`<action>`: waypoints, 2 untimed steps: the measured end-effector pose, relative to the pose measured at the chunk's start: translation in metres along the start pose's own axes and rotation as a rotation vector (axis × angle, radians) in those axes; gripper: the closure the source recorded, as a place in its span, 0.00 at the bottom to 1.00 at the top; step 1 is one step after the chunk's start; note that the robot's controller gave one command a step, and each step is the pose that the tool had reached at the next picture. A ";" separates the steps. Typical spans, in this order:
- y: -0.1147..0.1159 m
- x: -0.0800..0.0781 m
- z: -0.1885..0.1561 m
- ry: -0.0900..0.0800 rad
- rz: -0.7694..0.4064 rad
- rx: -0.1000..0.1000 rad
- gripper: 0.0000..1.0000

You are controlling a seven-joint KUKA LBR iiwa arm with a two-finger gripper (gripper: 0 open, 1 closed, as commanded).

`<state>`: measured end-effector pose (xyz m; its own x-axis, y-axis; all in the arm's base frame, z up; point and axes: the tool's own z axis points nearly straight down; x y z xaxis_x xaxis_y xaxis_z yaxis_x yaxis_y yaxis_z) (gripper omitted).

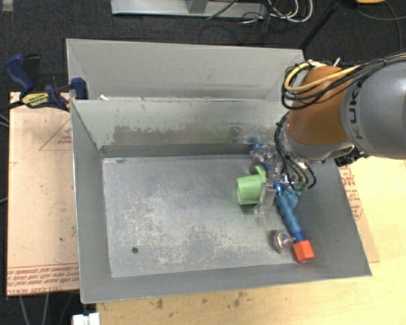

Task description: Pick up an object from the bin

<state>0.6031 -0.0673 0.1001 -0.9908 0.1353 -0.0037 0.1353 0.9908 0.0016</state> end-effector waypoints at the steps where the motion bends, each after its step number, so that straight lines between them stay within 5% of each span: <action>1: -0.005 -0.008 0.029 0.001 0.071 -0.001 0.00; 2: -0.004 -0.009 0.029 -0.002 0.069 -0.002 0.00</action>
Offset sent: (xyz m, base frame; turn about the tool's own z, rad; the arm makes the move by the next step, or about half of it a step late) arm 0.0054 -0.0068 -0.0301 0.0721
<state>0.6112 -0.0725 0.0715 -0.9791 0.2034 -0.0058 0.2033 0.9791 0.0034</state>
